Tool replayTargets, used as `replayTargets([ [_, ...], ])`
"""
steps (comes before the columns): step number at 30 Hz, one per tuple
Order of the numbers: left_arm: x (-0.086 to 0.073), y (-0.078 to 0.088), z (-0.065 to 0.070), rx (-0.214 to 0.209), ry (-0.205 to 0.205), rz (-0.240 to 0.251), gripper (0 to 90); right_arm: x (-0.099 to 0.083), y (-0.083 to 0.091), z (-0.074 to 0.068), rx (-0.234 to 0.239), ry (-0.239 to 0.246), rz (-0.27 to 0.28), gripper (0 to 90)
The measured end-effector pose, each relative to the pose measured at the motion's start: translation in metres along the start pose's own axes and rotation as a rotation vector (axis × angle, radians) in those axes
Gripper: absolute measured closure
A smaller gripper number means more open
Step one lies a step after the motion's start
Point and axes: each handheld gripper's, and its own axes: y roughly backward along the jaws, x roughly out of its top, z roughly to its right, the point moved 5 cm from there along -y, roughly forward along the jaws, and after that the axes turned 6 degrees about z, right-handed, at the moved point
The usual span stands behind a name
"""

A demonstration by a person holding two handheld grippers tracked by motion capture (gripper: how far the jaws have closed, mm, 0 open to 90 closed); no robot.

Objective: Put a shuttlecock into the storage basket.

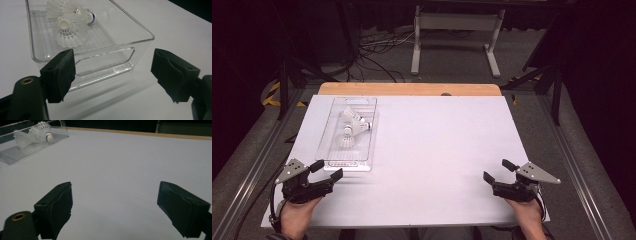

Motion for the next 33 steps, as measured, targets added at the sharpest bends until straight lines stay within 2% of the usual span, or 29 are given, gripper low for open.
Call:
replayTargets([
  [10,-0.0016,-0.0006,-0.0015,-0.007,0.013,-0.011,20.4,0.0000,0.0000,-0.0003,0.001,-0.001,0.001,13.6],
  [15,-0.0008,-0.0001,-0.0020,-0.003,0.021,0.003,20.4,0.0000,0.0001,-0.0001,0.000,-0.002,0.000,13.6],
  [24,0.0009,0.0009,-0.0026,0.004,0.014,0.014,20.4,-0.0001,0.0000,0.0003,-0.001,-0.003,-0.001,13.6],
  [29,0.0010,0.0013,-0.0022,0.004,-0.004,0.010,20.3,-0.0002,-0.0002,0.0014,-0.002,-0.006,-0.001,13.6],
  [33,0.0013,0.0011,-0.0016,0.004,-0.001,0.012,20.4,-0.0006,-0.0012,0.0014,0.000,-0.008,-0.004,13.6],
])
